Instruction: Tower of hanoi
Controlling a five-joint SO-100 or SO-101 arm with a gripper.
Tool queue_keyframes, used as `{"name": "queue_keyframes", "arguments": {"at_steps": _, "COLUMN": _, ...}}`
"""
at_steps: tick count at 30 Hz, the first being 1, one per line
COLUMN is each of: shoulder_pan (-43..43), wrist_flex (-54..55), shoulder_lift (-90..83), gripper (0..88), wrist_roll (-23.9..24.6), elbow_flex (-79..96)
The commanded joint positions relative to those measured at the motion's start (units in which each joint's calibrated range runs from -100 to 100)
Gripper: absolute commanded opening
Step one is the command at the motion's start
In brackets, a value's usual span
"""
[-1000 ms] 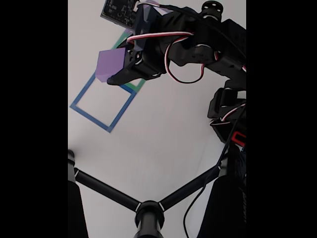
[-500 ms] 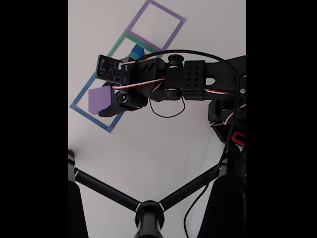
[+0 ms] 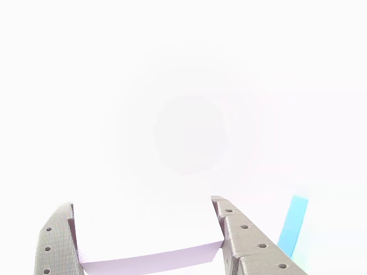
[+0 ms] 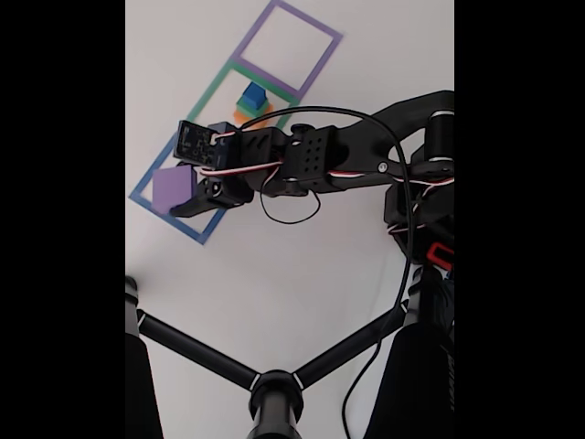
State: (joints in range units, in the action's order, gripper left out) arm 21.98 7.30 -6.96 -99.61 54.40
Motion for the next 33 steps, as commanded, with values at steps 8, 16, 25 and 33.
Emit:
{"name": "queue_keyframes", "arguments": {"at_steps": 8, "shoulder_pan": -2.2, "wrist_flex": 10.7, "shoulder_lift": 3.2, "gripper": 14.6, "wrist_roll": -0.4, "elbow_flex": 3.1}}
{"name": "queue_keyframes", "arguments": {"at_steps": 16, "shoulder_pan": -1.5, "wrist_flex": 16.8, "shoulder_lift": 7.6, "gripper": 14.4, "wrist_roll": -0.4, "elbow_flex": 4.1}}
{"name": "queue_keyframes", "arguments": {"at_steps": 25, "shoulder_pan": -1.8, "wrist_flex": 20.3, "shoulder_lift": 10.6, "gripper": 14.0, "wrist_roll": -0.4, "elbow_flex": 4.5}}
{"name": "queue_keyframes", "arguments": {"at_steps": 33, "shoulder_pan": -2.3, "wrist_flex": 22.3, "shoulder_lift": 11.3, "gripper": 14.1, "wrist_roll": -0.4, "elbow_flex": 6.3}}
